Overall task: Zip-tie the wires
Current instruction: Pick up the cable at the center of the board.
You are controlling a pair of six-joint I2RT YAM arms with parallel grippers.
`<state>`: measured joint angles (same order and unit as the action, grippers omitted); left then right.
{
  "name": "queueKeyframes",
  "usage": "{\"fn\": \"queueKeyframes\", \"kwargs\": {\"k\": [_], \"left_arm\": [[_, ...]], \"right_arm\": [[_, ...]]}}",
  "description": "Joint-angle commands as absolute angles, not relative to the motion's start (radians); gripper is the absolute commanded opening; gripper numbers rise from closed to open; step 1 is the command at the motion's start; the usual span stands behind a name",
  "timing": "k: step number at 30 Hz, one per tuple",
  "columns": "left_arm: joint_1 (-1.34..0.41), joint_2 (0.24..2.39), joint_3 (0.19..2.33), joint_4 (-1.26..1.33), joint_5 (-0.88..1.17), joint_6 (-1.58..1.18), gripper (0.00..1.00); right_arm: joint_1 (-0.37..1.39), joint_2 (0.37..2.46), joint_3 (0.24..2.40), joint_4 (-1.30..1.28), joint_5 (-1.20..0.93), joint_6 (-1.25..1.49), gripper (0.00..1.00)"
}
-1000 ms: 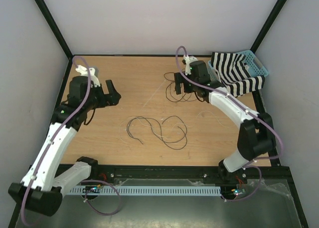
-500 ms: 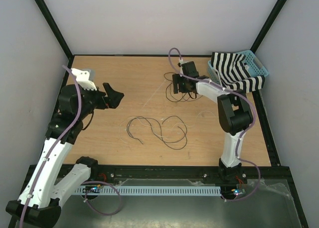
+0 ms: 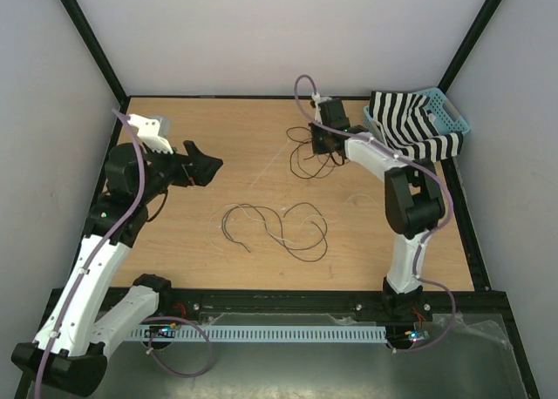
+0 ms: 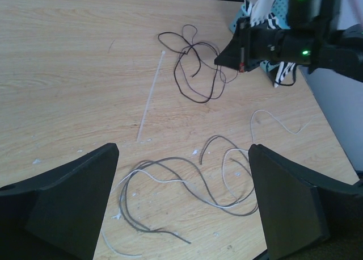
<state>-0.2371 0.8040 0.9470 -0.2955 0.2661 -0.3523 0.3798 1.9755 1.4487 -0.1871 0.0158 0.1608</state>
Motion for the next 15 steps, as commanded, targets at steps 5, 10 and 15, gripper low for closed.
{"fn": "queueKeyframes", "kwargs": {"k": [5, 10, 15], "left_arm": [[-0.236, 0.878, 1.002, -0.062, 0.426, -0.406, 0.99], [-0.253, 0.941, 1.030, 0.026, 0.493, -0.386, 0.99], [-0.285, 1.007, 1.031, 0.052, 0.489, -0.386, 0.99]], "right_arm": [[0.374, 1.700, 1.739, -0.257, 0.050, 0.043, 0.00], [0.373, 1.663, 1.980, -0.293, 0.013, 0.008, 0.00], [0.370, 1.637, 2.155, -0.299, 0.006, 0.000, 0.00]]}}
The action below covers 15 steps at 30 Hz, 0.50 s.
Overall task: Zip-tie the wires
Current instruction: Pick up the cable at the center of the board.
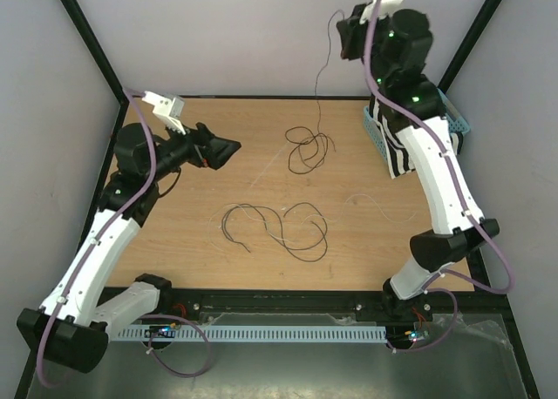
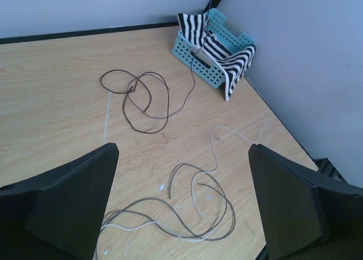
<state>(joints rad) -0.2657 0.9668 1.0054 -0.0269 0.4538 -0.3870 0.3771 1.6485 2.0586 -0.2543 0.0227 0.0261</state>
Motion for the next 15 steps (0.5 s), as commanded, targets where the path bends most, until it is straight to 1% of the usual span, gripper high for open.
{"fn": "queueKeyframes", "kwargs": {"k": [1, 6, 11, 15], "left_arm": [[-0.290, 1.020, 1.030, 0.056, 0.490, -0.389, 0.99], [-0.304, 1.101, 1.019, 0.099, 0.498, -0.408, 0.99], [-0.374, 1.225, 1.008, 0.225, 0.506, -0.395, 0.99], [-0.444, 1.381, 1.039, 0.311, 0.499, -0.314, 0.99]], "right_arm": [[0.371, 1.634, 2.185, -0.299, -0.003, -0.003, 0.00], [0.370, 1.602, 2.287, -0.270, -0.087, -0.005, 0.00], [0.370, 1.548, 2.295, -0.236, -0.120, 0.006, 0.00], [0.371, 1.498, 2.249, -0.235, -0.133, 0.017, 0.00]]}}
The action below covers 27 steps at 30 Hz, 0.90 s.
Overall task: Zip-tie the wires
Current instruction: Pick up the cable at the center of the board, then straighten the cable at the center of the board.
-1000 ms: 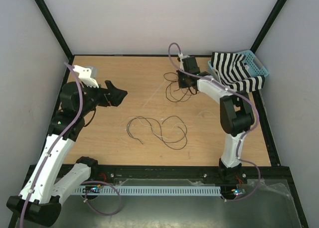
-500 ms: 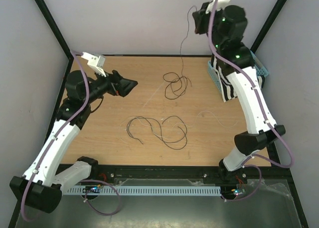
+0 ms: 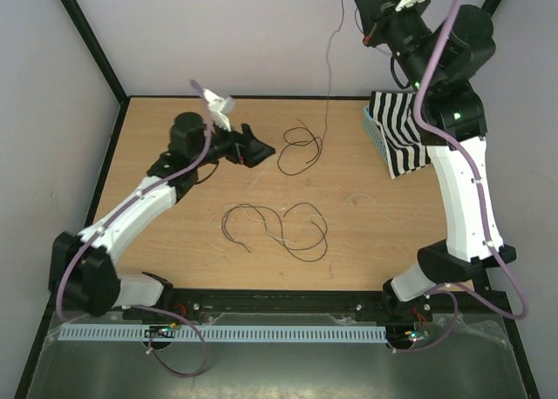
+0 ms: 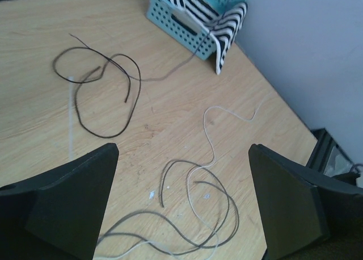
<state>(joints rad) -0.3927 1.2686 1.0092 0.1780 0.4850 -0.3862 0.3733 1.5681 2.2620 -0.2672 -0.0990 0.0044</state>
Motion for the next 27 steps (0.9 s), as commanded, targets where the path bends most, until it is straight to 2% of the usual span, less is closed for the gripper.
{"fn": "queueKeyframes", "kwargs": {"k": [1, 6, 11, 15, 25, 26, 27], "left_arm": [[-0.458, 1.432, 1.060, 0.316, 0.497, -0.293, 0.99], [-0.519, 1.677, 1.168, 0.430, 0.558, -0.296, 0.99], [-0.624, 1.848, 1.274, 0.507, 0.461, -0.110, 0.99], [-0.651, 1.960, 1.352, 0.557, 0.470, -0.100, 0.99], [-0.664, 2.194, 1.566, 0.577, 0.334, -0.075, 0.99], [-0.664, 2.214, 1.589, 0.581, 0.344, -0.080, 0.93], [-0.664, 2.232, 1.618, 0.583, 0.364, -0.086, 0.75]], "right_arm": [[0.370, 1.488, 2.235, -0.234, -0.130, 0.018, 0.00], [0.371, 1.450, 2.181, -0.227, -0.122, 0.008, 0.00], [0.370, 1.407, 2.115, -0.212, -0.133, 0.010, 0.00], [0.370, 1.387, 2.082, -0.207, -0.129, 0.000, 0.00], [0.371, 1.331, 2.010, -0.179, -0.145, 0.003, 0.00], [0.371, 1.328, 2.001, -0.174, -0.146, 0.003, 0.00], [0.371, 1.323, 1.995, -0.172, -0.144, 0.003, 0.00]]}}
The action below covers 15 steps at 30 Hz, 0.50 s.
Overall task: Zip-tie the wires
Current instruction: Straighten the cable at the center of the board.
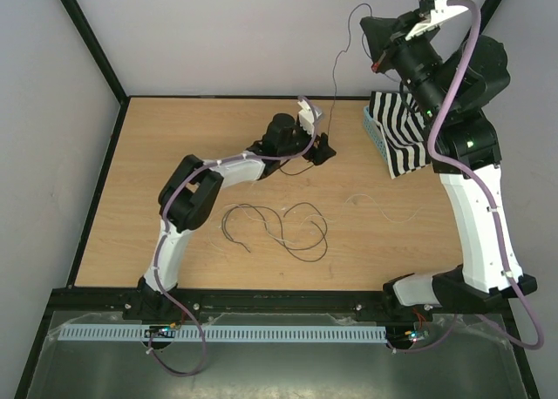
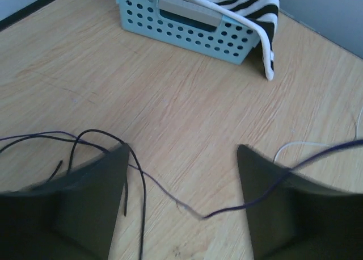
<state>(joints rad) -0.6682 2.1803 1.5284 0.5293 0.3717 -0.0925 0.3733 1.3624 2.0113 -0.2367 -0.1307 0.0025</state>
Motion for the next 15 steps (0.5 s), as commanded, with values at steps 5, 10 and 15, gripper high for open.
{"fn": "queueKeyframes", "kwargs": {"k": [5, 10, 15], "left_arm": [[-0.662, 2.241, 1.613, 0.583, 0.370, -0.088, 0.07], [-0.608, 2.117, 1.545, 0.580, 0.354, -0.070, 0.00], [-0.519, 2.012, 1.618, 0.581, 0.442, -0.155, 0.00]], "right_arm": [[0.370, 1.292, 1.951, -0.171, -0.023, -0.012, 0.00], [0.370, 1.214, 1.852, -0.169, 0.216, -0.045, 0.00], [0.371, 1.150, 1.742, -0.165, 0.306, -0.035, 0.00]]}}
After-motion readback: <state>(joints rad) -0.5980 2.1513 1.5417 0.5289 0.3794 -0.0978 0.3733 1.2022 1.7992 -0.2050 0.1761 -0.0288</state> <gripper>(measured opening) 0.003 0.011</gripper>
